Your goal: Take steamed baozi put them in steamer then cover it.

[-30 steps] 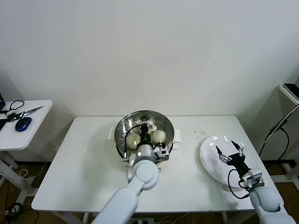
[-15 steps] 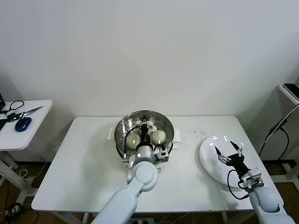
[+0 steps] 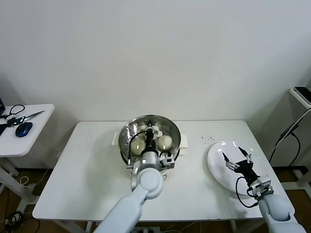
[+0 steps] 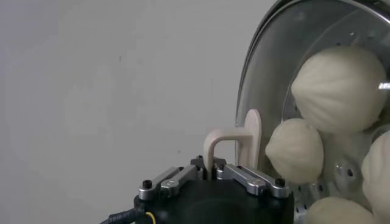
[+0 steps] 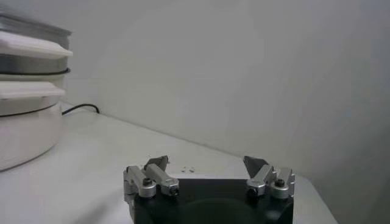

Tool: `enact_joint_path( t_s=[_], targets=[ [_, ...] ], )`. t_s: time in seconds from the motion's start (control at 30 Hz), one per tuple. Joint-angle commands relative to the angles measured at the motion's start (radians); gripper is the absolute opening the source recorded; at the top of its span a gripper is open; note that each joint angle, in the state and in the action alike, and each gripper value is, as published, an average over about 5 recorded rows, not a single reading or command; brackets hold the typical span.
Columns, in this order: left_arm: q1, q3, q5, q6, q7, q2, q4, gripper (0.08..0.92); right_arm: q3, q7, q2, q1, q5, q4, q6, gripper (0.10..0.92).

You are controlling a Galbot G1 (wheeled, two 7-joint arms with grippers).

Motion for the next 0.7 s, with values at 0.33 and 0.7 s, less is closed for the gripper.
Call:
enact_joint_path(
  t_s=[0.33, 0.7],
  targets=[
    [0.029, 0.003, -0.022, 0.049, 0.037, 0.044, -0.095, 0.369, 0.004, -0.008, 0.0, 0.008, -0.003, -0.008, -0.001, 0.823],
    [0.113, -0.006, -0.06, 0.049, 0.06, 0.121, -0.276, 0.689, 0.014, 0.006, -0.002, 0.01, -0.003, 0.004, -0.049, 0.823]
  ],
)
